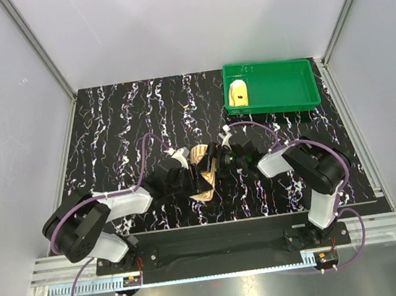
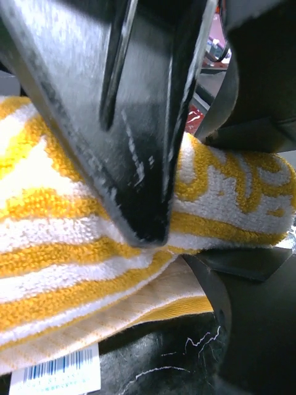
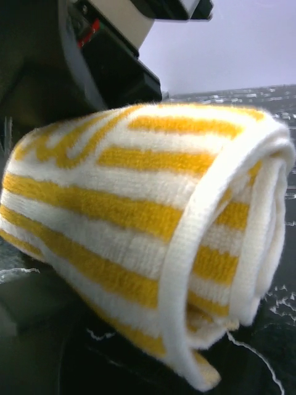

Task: Roll the towels
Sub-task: Roll the towel, then place the rolled towel into the container

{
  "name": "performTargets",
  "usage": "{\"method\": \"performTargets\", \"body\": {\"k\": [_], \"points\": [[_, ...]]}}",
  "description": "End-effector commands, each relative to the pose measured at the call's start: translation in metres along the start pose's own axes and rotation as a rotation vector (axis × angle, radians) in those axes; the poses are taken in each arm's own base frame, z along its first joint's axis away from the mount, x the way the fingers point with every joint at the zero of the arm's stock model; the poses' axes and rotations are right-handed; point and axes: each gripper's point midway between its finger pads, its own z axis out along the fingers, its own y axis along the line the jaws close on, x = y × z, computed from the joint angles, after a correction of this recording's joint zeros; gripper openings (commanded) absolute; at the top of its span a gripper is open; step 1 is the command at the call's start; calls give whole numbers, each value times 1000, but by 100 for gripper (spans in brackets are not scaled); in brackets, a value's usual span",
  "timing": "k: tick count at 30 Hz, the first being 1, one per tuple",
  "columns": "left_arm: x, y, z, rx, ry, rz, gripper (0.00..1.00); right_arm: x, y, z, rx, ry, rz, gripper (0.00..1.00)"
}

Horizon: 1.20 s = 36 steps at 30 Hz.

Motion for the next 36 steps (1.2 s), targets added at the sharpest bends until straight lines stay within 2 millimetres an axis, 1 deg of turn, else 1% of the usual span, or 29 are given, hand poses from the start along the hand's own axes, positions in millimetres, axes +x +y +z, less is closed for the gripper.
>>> {"method": "performTargets", "body": {"k": [1, 5, 7, 10, 12, 13, 14, 15, 16, 17, 18, 20, 21, 22, 23, 24, 25, 26, 27, 28, 29, 30, 31, 32, 33, 34, 35, 36], "points": [[74, 52, -13, -147, 260, -74, 22, 19, -11, 10, 31, 3, 5, 76], [74, 52, -12, -129, 251, -88, 22, 23, -12, 8, 30, 11, 4, 46], [75, 52, -11, -126, 255, -87, 23, 22, -10, 5, 27, 2, 1, 38], [73, 50, -12, -112, 252, -78, 33, 19, -6, 2, 32, -2, -13, 29], [69, 46, -14, -99, 236, -69, 42, 10, 5, 1, 28, -19, -49, 27], [68, 45, -15, -92, 231, -60, 44, 11, 1, 0, 61, -2, -51, 27], [66, 43, -16, -85, 223, -53, 47, 8, 4, -2, 68, -2, -63, 27], [61, 38, -19, -69, 206, -40, 52, 3, 12, -5, 74, 0, -100, 25], [59, 36, -20, -68, 198, -23, 53, -2, 16, -7, 85, -8, -118, 24], [56, 34, -22, -62, 191, -12, 55, -6, 20, -9, 95, -11, -136, 24], [50, 28, -25, -47, 168, 2, 59, -15, 30, -14, 108, -12, -174, 24], [42, 19, -29, -34, 157, 29, 63, -28, 39, -20, 122, -31, -206, 24], [35, 13, -35, -26, 128, 39, 66, -46, 56, -26, 101, -67, -237, 24], [30, 11, -38, -30, 106, 30, 69, -48, 53, -31, 128, -55, -236, 24], [29, 7, -41, -12, 90, 23, 71, -58, 61, -38, 122, -73, -254, 24], [23, -3, -48, 28, 58, 28, 74, -67, 69, -43, 124, -84, -258, 24], [24, -8, -51, 44, 60, 32, 75, -82, 73, -52, 122, -111, -265, 24], [24, -11, -54, 46, 58, 44, 75, -93, 79, -58, 110, -131, -272, 24], [19, -16, -58, 58, 35, 65, 75, -105, 87, -65, 112, -150, -277, 24], [22, -5, -62, 6, 43, 84, 76, -117, 85, -75, 127, -161, -266, 24], [22, -4, -64, -11, 32, 101, 76, -128, 88, -83, 130, -178, -286, 24], [19, -4, -70, -15, 2, 111, 76, -142, 100, -92, 130, -195, -297, 24], [18, 3, -72, -40, -24, 117, 76, -160, 99, -104, 146, -227, -301, 24], [14, 0, -79, -24, -63, 122, 76, -170, 99, -111, 159, -238, -327, 24], [22, 12, -79, -43, -64, 114, 76, -185, 109, -121, 165, -259, -336, 24], [21, 9, -80, -14, -89, 118, 76, -196, 110, -128, 162, -267, -337, 24], [20, 6, -83, 13, -112, 124, 76, -214, 101, -136, 184, -285, -332, 24], [26, 16, -82, 0, -112, 126, 76, -231, 109, -147, 180, -312, -339, 24]]}}
